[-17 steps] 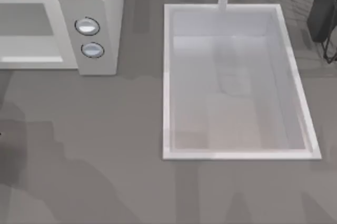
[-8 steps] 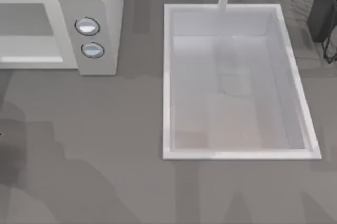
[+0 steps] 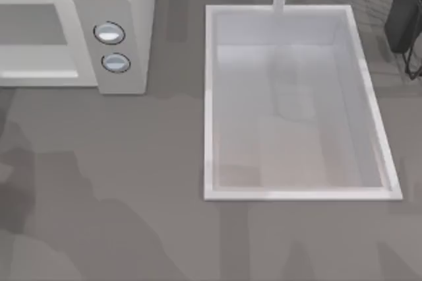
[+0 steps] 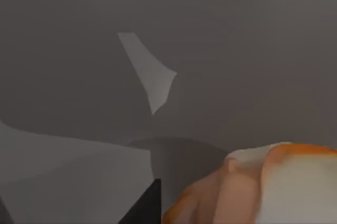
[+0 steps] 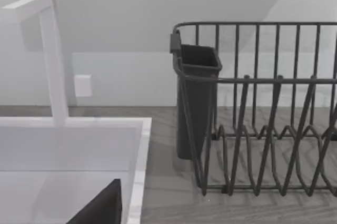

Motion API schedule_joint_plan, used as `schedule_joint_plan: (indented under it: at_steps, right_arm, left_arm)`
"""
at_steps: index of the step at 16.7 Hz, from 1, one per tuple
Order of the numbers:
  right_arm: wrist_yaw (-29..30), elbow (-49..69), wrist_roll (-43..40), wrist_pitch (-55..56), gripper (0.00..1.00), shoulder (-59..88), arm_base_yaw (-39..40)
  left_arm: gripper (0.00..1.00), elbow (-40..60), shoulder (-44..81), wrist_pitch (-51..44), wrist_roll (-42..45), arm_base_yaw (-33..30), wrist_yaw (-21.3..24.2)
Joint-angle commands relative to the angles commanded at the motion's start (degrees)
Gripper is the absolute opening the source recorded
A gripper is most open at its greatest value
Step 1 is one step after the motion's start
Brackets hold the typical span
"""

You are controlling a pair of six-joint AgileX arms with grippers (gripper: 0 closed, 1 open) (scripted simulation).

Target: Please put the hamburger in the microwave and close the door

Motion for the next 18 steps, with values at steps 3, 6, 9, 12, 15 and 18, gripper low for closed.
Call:
schedule_joint_plan:
  at_steps: [3,6,9,12,15,18]
  right_arm:
    - [0.0,0.0,0.0,0.0,1.0,0.0,0.0]
    - [0.0,0.0,0.0,0.0,1.0,0.0,0.0]
    - [0.0,0.0,0.0,0.0,1.0,0.0,0.0]
    - [0.0,0.0,0.0,0.0,1.0,0.0,0.0]
    - [0.0,0.0,0.0,0.0,1.0,0.0,0.0]
    - [0.0,0.0,0.0,0.0,1.0,0.0,0.0]
  left_arm:
    - [0.0,4.2,-2.5,-6.8,-0.1,0.0,0.0]
    - [0.0,8.4,-5.1,-13.4,-0.2,-0.1,0.0]
    - [0.0,10.7,-6.7,-17.3,-0.3,-0.2,0.0]
    - [0.0,10.9,-6.8,-17.5,-0.3,-0.2,0.0]
    - [0.0,10.6,-6.3,-16.8,-0.3,-0.2,0.0]
    - [0.0,9.8,-4.9,-11.4,-2.0,0.3,0.5]
